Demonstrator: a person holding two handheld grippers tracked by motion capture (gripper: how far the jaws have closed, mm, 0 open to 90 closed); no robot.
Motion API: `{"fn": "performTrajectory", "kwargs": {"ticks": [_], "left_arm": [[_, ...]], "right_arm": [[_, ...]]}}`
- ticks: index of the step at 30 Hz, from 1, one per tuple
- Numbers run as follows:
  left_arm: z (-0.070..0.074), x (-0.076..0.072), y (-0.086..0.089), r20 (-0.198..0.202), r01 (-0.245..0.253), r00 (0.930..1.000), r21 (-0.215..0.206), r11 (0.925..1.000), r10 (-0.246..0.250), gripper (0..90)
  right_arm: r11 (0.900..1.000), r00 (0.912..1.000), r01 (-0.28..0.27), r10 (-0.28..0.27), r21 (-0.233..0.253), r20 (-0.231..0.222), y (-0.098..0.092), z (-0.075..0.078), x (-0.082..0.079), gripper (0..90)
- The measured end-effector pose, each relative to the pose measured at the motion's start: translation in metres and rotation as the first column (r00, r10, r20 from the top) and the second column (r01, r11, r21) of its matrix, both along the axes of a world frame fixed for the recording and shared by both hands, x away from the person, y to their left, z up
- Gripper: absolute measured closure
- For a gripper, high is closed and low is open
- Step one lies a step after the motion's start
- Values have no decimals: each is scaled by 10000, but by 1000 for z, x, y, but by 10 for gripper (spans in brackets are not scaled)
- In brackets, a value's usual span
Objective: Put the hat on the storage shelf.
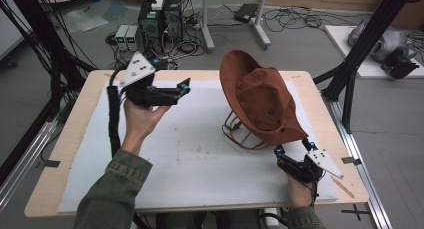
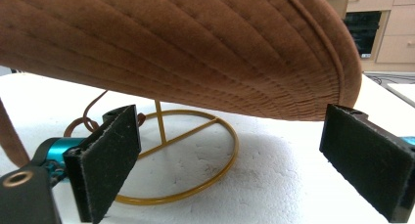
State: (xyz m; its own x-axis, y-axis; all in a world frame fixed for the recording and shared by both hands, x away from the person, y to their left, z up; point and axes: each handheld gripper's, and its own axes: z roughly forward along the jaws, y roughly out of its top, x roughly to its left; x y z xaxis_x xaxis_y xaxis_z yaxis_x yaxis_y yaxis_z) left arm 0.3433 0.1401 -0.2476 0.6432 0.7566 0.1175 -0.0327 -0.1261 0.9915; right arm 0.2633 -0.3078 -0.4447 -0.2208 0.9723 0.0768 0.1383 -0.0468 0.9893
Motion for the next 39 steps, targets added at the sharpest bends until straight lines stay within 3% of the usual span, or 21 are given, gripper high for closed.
{"fn": "performTrajectory", "kwargs": {"ticks": [4, 7, 9, 12, 13, 15, 20, 25, 28, 34, 39], "left_arm": [[-10, -18, 36, 217, -1247, 9919, -288, 9918, 1253, 137], [-20, -35, 67, 463, -2223, 9731, -668, 9727, 2256, 137], [-28, -49, 87, 643, -2965, 9509, -924, 9506, 3029, 137], [-42, -69, 111, 691, -4026, 9076, -1360, 9052, 4141, 137], [-48, -76, 119, 687, -4407, 8886, -1471, 8855, 4536, 137], [-60, -89, 131, 647, -4881, 8616, -1660, 8568, 5034, 139], [-84, -107, 148, 387, -5569, 8181, -1956, 8072, 5738, 140], [-107, -120, 153, 209, -6144, 7742, -2150, 7591, 6326, 140], [-120, -124, 154, 79, -6363, 7566, -2210, 7391, 6538, 140], [-146, -132, 155, -252, -6555, 7420, -2366, 7172, 6699, 140], [-161, -134, 159, -544, -6668, 7361, -2291, 7091, 6746, 140]], "right_arm": [[9999, 9999, 80, -79, -95, 108, 0, 1, -3, 74], [9997, 9996, 202, -200, -120, 189, -1, 1, -4, 73], [9997, 9996, 250, -249, -79, 163, -1, 1, -6, 73], [9992, 9990, 378, -376, -97, 246, -1, 2, -7, 74], [9990, 9988, 413, -408, -159, 286, -1, 2, -8, 73], [9988, 9986, 439, -432, -203, 302, 0, 2, -9, 73], [9983, 9979, 528, -519, -237, 385, 0, 2, -11, 74], [9975, 9969, 662, -652, -230, 436, -2, 3, -12, 74], [9973, 9966, 716, -708, -174, 424, -2, 3, -13, 74], [9969, 9959, 778, -770, -150, 474, -4, 3, -14, 73], [9968, 9959, 785, -778, -119, 471, -3, 3, -15, 74]]}}
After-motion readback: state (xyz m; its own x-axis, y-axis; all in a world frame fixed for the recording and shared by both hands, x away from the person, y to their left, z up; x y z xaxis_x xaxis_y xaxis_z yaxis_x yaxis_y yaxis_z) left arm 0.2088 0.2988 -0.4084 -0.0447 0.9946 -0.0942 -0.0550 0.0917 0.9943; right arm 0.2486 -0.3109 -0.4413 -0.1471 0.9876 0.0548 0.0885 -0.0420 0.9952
